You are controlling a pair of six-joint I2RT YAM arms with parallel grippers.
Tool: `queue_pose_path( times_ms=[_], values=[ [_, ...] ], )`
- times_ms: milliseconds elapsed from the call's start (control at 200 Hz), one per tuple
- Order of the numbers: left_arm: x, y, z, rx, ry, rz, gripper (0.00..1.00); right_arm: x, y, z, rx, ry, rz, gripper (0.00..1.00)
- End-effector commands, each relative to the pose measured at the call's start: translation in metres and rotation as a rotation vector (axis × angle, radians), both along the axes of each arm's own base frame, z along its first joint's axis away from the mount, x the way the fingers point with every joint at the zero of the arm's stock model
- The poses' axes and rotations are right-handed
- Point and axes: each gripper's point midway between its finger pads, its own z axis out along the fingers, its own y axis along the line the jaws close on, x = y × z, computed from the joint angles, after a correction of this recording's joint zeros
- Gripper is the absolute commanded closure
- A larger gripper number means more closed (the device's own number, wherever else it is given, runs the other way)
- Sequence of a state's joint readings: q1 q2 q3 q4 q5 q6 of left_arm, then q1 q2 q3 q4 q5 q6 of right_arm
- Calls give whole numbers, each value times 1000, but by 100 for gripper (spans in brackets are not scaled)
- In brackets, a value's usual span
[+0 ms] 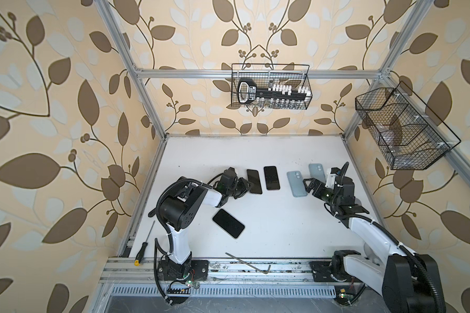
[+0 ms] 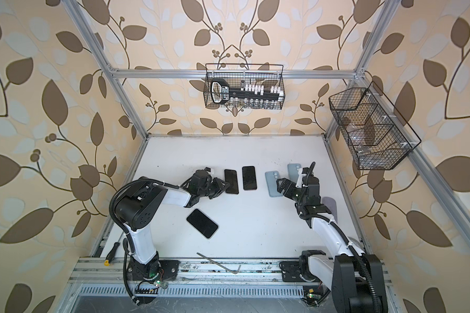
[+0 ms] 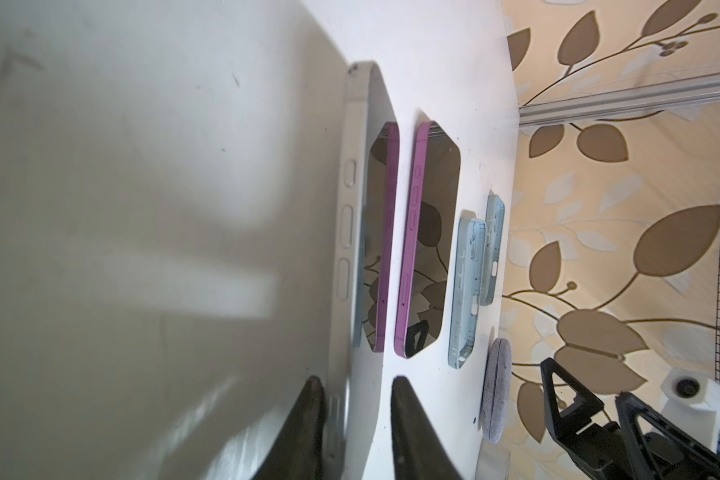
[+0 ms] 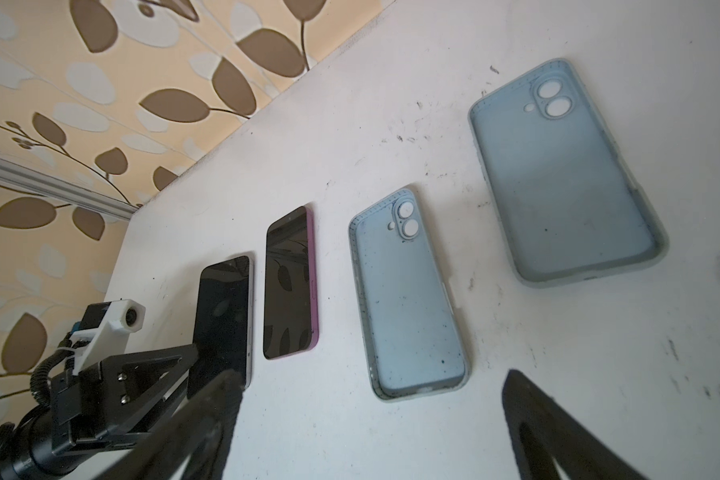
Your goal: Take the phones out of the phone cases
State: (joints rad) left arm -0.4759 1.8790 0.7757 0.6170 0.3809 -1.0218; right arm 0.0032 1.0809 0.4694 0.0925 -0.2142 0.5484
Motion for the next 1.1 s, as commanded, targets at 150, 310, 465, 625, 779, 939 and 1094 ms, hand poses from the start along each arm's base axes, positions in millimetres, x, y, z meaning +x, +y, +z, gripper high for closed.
queue_pose_path(
  times_ms=[150,310,465,625,779,939,1094],
  values=[
    [6,14,8,60,-47,33,61,-5,11,0,-45,5,63,2],
    [4,24,14,119,-49,55,45,-6,34,5,-104,-2,154,2],
    [-1,37,42,188,-83,73,20,-9,66,17,-159,-26,280,1],
    [-11,73,91,291,-81,137,2,-20,117,25,-211,-35,453,1],
    [-30,128,142,337,-67,236,1,-42,174,27,-284,-34,625,1],
    [-61,183,161,338,28,332,1,-64,228,28,-341,-37,751,1],
    [-92,220,162,316,105,414,1,-85,276,14,-421,-24,848,1]
  ],
)
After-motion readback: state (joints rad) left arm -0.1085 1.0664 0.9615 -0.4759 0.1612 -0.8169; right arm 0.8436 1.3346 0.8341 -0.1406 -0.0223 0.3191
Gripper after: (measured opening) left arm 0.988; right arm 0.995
